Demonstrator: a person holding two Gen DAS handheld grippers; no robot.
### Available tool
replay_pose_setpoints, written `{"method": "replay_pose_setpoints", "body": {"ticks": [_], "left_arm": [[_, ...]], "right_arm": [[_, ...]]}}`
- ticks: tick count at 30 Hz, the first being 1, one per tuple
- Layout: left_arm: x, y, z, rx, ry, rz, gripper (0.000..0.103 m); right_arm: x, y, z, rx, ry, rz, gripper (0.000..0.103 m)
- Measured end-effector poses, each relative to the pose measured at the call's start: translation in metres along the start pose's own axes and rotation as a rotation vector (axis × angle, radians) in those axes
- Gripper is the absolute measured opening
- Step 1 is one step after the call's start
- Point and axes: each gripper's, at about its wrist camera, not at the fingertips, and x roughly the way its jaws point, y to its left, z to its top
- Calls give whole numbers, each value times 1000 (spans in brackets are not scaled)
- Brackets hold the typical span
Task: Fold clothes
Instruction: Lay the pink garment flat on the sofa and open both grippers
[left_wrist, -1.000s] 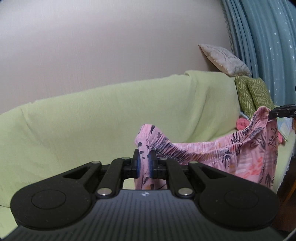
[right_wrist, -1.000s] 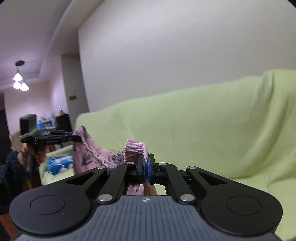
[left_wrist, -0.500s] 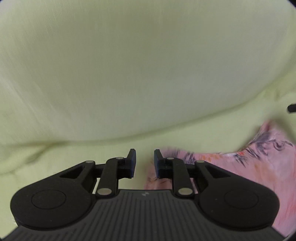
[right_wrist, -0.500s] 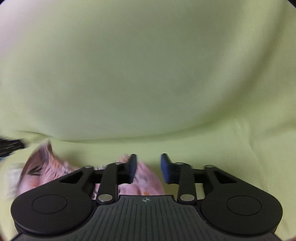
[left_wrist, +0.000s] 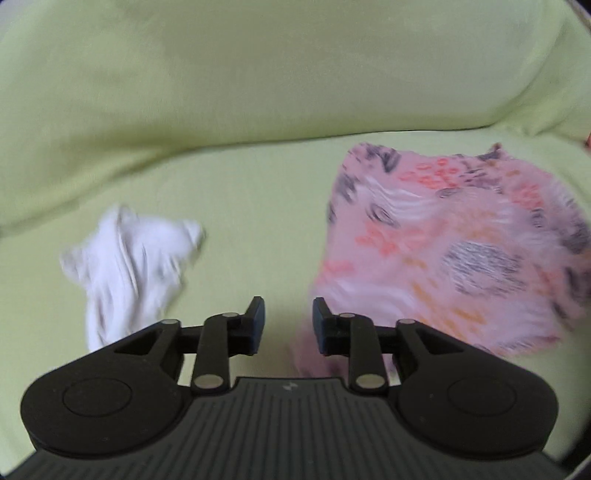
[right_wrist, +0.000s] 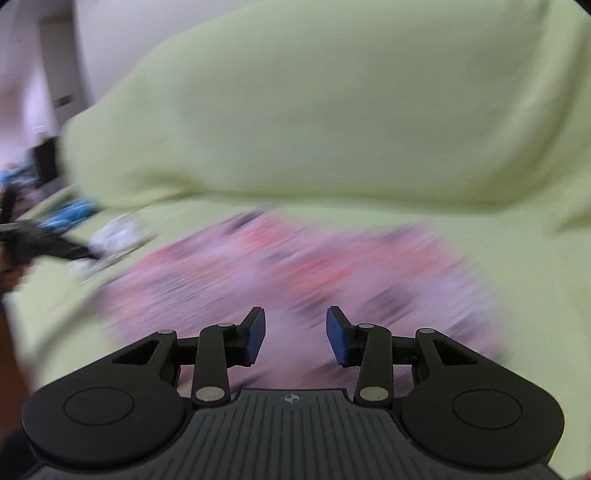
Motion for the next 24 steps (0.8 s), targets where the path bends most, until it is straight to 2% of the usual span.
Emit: {"method": "replay_pose_setpoints", "body": {"ticks": [1, 3, 6, 9, 12, 13, 14, 15, 16, 18, 21, 24], "left_arm": [[-1, 2, -6, -46, 9, -23, 34], [6, 9, -16, -141, 28, -38, 34], [22, 26, -31, -282, 37, -89, 40], [37, 42, -43, -401, 25, -149, 47], [43, 47, -44, -446, -21, -205, 51], [45, 46, -43, -449, -22, -225, 49], [46, 46, -41, -448, -18, -244, 29], [47, 43, -39, -433, 2, -255, 11], [48, 40, -36, -414, 22, -246, 1], [37, 33, -32, -332, 18, -215, 1], [-3, 28, -26, -199, -39, -168, 2], [-30, 28, -25, -117, -40, -107, 4]], "right_arm": [[3, 12, -9, 68, 42, 50, 41], [16, 22, -24, 248, 99, 123, 40], [37, 24, -41, 507, 122, 195, 42], [59, 17, -45, 588, 117, 194, 42], [82, 16, -42, 601, 117, 180, 42], [89, 17, -41, 598, 119, 164, 43], [95, 19, -43, 610, 119, 154, 41], [100, 20, -46, 632, 110, 160, 32], [103, 21, -48, 652, 113, 163, 7], [102, 23, -53, 676, 129, 172, 4], [77, 31, -56, 711, 104, 274, 4], [54, 34, -65, 747, 122, 330, 4]]}}
